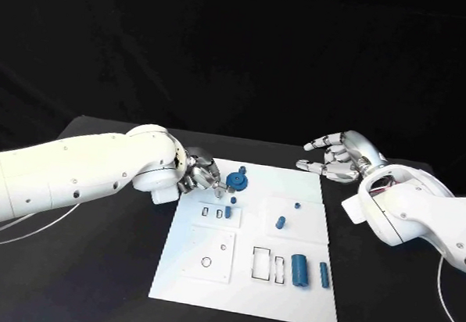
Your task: Assemble the parts on the task board
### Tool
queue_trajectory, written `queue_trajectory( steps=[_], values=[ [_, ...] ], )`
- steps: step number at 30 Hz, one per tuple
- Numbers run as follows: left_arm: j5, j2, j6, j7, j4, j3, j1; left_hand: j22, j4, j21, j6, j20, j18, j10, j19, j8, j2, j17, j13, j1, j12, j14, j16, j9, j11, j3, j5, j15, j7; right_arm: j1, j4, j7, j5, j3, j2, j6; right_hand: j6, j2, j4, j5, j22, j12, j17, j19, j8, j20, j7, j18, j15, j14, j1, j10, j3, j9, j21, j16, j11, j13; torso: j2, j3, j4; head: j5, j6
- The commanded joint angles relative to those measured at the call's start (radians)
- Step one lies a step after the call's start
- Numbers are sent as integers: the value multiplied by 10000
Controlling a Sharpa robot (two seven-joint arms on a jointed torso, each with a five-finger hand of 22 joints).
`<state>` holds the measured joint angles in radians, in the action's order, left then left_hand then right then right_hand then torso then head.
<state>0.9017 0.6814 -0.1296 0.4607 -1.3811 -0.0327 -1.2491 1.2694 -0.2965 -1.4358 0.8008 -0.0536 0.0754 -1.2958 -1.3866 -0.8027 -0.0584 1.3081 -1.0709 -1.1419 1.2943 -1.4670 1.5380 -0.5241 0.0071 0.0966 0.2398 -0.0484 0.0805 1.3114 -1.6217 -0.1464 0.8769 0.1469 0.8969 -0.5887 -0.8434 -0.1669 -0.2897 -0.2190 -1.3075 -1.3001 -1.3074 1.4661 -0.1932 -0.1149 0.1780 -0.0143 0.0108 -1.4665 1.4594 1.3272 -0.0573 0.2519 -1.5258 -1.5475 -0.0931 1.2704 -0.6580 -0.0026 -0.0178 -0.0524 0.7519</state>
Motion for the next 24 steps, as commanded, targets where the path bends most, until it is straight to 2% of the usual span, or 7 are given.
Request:
queue_trajectory(
  steps=[1,4,7,16,18,24],
  values=[
    [547,-174,-1152,547,177,-25,-88,36,28,-72,-227,-20,-110,140,-34,225,85,2060,65,26,-96,-867,66,14,51,-26,72,0,49,10,38,-8,-147,-3,-3,280,-15,62,-14,-59,-2389,-34,-1820,784,23,-70,4,15,73,-858,-36,-63,-34,-12,50,32,3,-12,-5,-6,4,-12,16],
    [574,-392,-1485,607,391,-65,-135,62,32,-86,-267,-54,-114,241,-29,369,129,2074,177,-90,-179,-868,71,33,94,35,199,40,97,15,71,-49,-149,-3,-8,305,-21,67,-11,-89,-2386,-29,-1815,781,21,-70,2,13,72,-857,-48,-70,-34,-14,56,33,4,-20,-18,-7,13,-11,21],
    [572,-566,-1665,639,562,-101,-156,72,30,-91,-268,-56,-116,250,-34,379,125,2082,188,-91,-186,-871,74,34,97,33,201,42,101,18,99,-82,-150,-3,-19,328,-33,78,-3,-222,-2381,-19,-1811,775,21,-67,-2,10,68,-855,-73,-86,-44,-24,69,35,9,-38,-21,-8,5,-19,19],
    [542,-974,-2325,729,977,-214,-173,43,15,-82,-244,-106,-107,401,13,519,79,2038,358,66,-314,-852,51,37,150,-78,114,92,153,22,144,-150,-149,-2,-32,353,-33,77,-3,-246,-2381,-31,-1812,776,22,-67,-2,10,67,-856,-77,-75,-45,-26,69,35,9,-25,-37,-14,17,26,49],
    [532,-1042,-2389,738,1034,-223,-174,47,15,-84,-241,-108,-108,397,12,524,82,2031,347,74,-309,-850,48,36,152,-81,111,94,154,22,152,-162,-149,-2,-33,353,-33,77,-3,-246,-2381,-31,-1812,776,22,-67,-2,10,67,-856,-77,-75,-45,-26,69,35,9,-25,-34,-25,15,34,69],
    [497,-1209,-2410,747,1150,-240,-174,57,13,-89,-227,-117,-109,432,11,541,102,2036,392,109,-340,-850,50,33,159,-94,101,103,159,23,181,-181,-148,-2,-54,356,-37,82,-11,-274,-2376,-17,-1805,769,22,-66,-3,7,67,-854,-100,-90,-43,-28,81,38,10,-44,-27,-23,7,115,110]
  ],
)
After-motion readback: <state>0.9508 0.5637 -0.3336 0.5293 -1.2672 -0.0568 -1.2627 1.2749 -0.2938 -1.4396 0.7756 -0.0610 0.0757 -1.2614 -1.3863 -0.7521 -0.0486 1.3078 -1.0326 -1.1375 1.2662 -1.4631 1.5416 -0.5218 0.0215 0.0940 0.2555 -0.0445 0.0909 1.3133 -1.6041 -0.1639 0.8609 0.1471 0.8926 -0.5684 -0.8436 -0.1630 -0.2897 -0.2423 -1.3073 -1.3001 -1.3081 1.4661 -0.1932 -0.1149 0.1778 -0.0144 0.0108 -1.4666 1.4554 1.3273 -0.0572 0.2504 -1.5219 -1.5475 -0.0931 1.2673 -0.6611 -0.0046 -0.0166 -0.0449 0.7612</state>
